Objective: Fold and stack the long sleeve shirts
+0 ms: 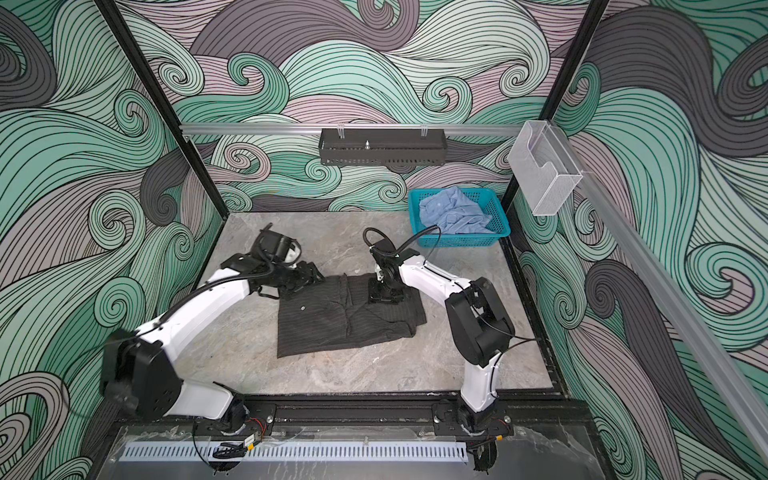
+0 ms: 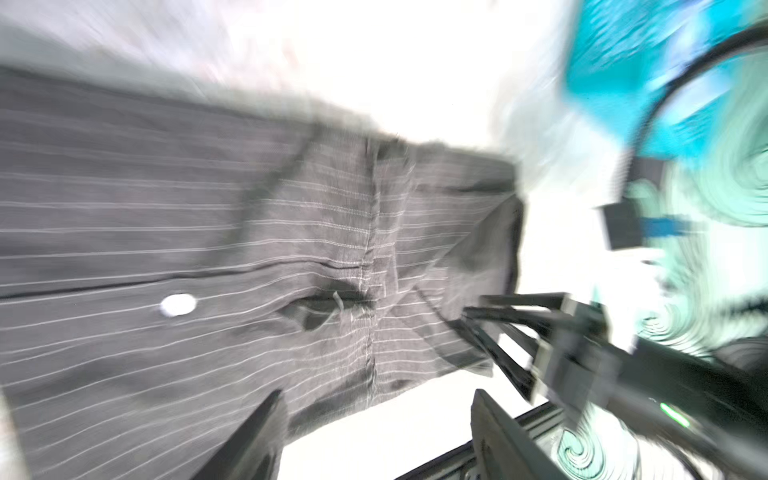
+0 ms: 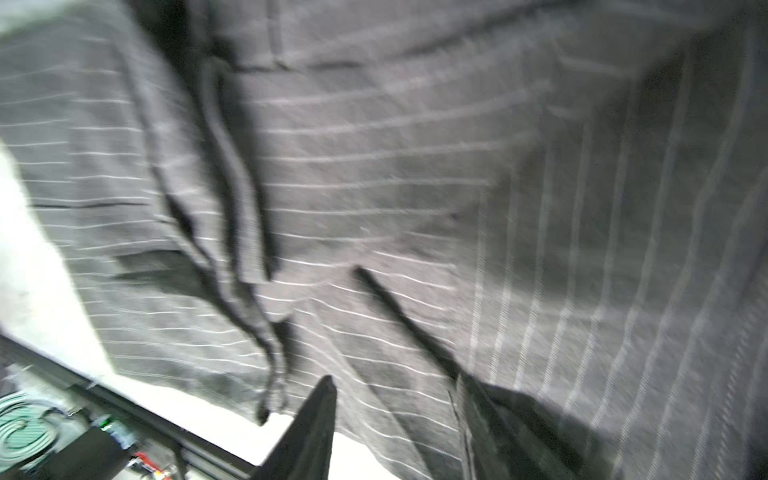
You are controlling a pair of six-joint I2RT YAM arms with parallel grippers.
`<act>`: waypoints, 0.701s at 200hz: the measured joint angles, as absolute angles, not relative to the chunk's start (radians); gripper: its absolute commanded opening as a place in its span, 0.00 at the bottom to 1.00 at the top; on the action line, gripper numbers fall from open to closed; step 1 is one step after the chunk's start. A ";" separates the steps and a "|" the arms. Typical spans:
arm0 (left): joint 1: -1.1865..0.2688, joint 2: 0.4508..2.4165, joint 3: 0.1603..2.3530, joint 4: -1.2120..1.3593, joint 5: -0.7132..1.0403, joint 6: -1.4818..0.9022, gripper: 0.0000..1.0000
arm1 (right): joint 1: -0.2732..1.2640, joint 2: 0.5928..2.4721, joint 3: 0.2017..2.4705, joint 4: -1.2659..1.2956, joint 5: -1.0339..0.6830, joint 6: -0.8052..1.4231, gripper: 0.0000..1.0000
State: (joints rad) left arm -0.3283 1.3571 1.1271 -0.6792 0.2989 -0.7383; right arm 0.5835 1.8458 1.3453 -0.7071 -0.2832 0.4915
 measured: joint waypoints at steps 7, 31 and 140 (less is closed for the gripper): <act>-0.289 1.307 1.092 -0.682 0.297 -0.727 0.68 | 0.584 1.847 1.347 -0.686 -0.304 0.500 0.27; -0.155 1.218 0.913 -0.691 0.295 -0.698 0.67 | 0.588 1.867 1.354 -0.598 -0.389 0.556 0.10; 0.047 1.428 0.728 -0.632 0.345 -0.616 0.57 | 0.624 2.011 1.291 -0.310 -0.525 0.729 0.05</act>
